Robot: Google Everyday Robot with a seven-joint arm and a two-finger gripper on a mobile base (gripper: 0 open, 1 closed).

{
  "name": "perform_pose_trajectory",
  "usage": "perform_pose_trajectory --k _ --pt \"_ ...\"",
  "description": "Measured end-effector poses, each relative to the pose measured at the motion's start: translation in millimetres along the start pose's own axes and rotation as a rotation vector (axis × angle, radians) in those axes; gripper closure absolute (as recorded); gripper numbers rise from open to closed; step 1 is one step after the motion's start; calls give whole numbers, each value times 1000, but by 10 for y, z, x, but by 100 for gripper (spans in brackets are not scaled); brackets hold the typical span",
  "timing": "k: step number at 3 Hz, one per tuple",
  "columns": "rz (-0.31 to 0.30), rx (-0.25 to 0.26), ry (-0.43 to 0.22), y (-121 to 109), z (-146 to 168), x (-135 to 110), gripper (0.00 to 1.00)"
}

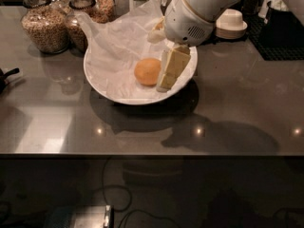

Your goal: Pick orange from white bowl

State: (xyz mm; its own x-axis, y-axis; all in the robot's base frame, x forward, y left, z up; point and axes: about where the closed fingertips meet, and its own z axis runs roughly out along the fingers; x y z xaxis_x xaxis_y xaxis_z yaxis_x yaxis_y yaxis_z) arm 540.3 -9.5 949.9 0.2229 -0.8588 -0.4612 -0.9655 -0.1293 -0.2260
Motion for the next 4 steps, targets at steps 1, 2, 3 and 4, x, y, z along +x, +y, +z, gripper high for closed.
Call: perform_pose_trajectory --k 1,2,3,4 --pt "0 0 0 0 0 0 41" --pt "0 0 0 0 1 0 40" --pt "9 0 -11 -70 97 3 32" --pt "25 3 -28 -191 241 14 31"
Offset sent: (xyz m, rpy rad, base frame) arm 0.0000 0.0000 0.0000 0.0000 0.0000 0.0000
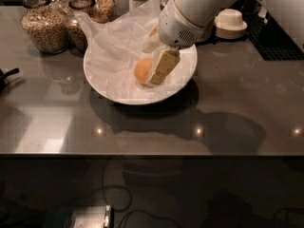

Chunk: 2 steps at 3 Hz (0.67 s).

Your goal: Pick orange from white bowl

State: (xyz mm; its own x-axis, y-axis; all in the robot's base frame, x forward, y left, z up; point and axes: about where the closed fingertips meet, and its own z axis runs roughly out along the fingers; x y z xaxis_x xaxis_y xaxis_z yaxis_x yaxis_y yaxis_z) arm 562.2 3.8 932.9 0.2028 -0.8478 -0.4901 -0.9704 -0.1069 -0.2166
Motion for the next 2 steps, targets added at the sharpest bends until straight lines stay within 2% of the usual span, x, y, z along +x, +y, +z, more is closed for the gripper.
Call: perform_pose_trajectory --k 1,2 --pt "13 12 -20 -178 134 23 31" --pt "43 34 -37 -367 215 128 25"
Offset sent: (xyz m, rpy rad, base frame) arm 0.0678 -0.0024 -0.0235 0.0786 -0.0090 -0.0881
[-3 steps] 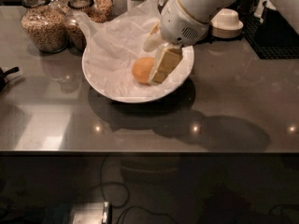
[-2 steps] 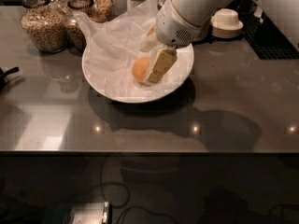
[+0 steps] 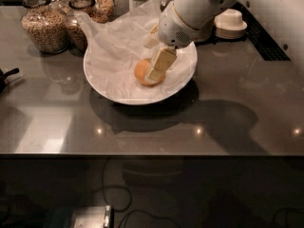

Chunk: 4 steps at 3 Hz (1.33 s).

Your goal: Pick orange from white bowl

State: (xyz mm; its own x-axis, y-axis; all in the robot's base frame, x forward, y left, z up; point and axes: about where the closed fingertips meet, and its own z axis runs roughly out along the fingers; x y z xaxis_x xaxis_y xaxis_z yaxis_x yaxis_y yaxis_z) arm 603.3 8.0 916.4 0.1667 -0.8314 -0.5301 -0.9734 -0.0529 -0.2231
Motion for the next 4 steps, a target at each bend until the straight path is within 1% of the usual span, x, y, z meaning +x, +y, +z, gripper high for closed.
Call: perform_pose_trajectory --k 1,2,3,4 --pt "37 24 -6 -105 15 139 20" --pt "65 17 -1 -105 149 226 21" --pt "42 1 23 -71 498 154 22" --pt "19 0 -4 -150 587 214 21"
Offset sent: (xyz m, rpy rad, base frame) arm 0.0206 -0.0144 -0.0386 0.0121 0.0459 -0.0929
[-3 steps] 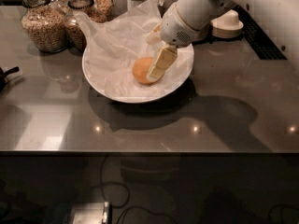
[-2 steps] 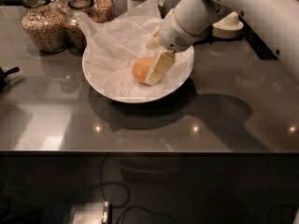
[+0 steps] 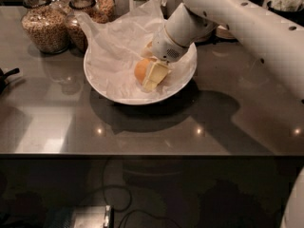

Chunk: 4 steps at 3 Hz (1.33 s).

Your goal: Pick orange from white bowl

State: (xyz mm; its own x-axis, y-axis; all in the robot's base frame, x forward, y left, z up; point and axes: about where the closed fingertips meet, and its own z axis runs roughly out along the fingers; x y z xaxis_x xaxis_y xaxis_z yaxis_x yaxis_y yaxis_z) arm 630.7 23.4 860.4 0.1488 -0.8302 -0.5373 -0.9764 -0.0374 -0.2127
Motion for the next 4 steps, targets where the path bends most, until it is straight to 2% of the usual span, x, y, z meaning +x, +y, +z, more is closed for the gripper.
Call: perform_pose_trajectory --k 1,2,3,4 --pt "-1 0 -1 0 1 -1 25" --pt "-1 0 -1 -1 3 0 44" --pt "6 -28 -9 -79 174 76 67" --pt "6 -28 -9 -85 152 61 79"
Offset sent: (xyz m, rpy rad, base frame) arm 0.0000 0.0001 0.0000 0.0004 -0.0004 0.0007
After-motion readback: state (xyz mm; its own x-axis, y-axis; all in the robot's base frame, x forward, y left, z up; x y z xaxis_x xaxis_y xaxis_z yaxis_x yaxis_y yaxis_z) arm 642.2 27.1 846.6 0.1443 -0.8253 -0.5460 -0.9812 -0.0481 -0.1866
